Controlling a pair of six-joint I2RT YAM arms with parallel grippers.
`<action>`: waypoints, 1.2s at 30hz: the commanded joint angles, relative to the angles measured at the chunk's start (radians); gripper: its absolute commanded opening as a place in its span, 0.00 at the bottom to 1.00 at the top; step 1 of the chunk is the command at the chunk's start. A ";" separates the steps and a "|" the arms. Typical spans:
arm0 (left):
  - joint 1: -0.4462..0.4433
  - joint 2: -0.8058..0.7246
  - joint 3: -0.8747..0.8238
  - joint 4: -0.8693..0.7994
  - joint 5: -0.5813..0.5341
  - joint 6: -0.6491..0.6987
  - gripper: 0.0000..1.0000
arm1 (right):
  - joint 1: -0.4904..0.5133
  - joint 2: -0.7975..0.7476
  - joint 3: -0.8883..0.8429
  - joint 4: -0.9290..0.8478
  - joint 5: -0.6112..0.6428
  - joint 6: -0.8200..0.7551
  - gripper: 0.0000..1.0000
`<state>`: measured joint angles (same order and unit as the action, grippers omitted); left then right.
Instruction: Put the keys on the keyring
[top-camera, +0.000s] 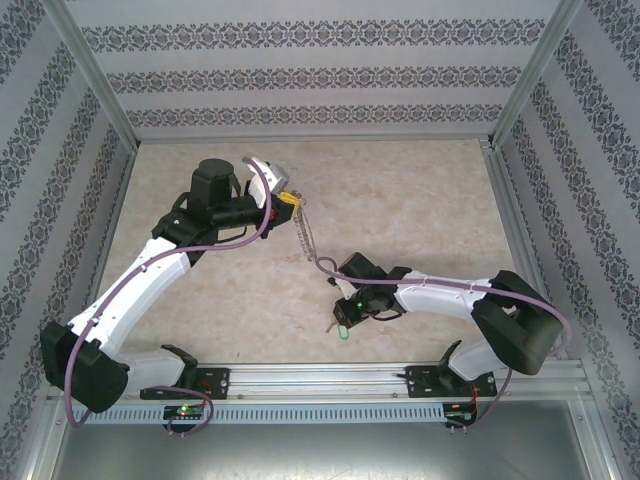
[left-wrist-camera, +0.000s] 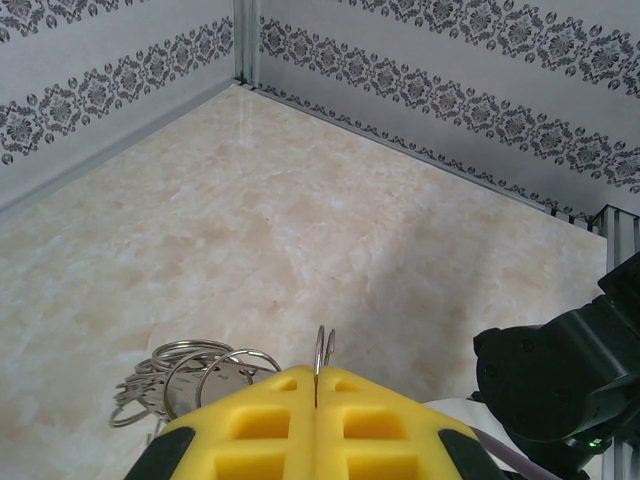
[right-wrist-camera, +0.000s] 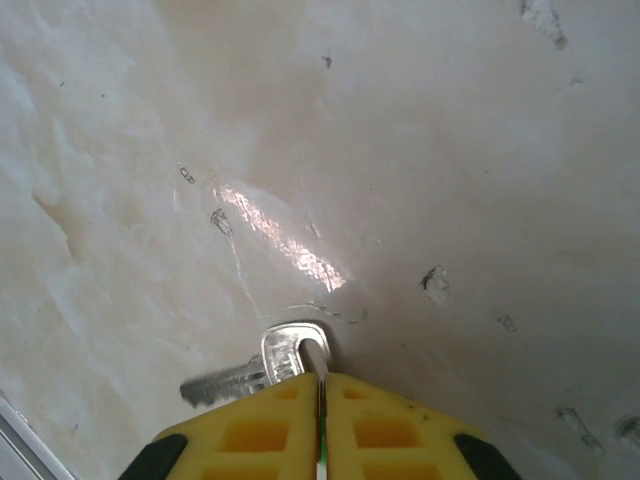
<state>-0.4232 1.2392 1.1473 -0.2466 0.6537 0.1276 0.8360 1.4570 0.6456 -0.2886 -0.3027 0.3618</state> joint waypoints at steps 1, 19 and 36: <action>0.010 -0.015 -0.002 0.063 0.024 -0.016 0.00 | 0.008 -0.025 -0.012 -0.017 0.017 -0.011 0.06; 0.011 0.019 0.025 0.060 0.081 -0.013 0.00 | -0.264 -0.363 -0.004 0.021 -0.125 -0.058 0.00; -0.037 0.199 0.247 -0.122 0.242 0.084 0.00 | -0.545 -0.520 0.094 0.341 -0.412 -0.114 0.00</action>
<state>-0.4366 1.4143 1.3319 -0.3180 0.8417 0.1585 0.3084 0.9466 0.6971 -0.0456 -0.6262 0.2760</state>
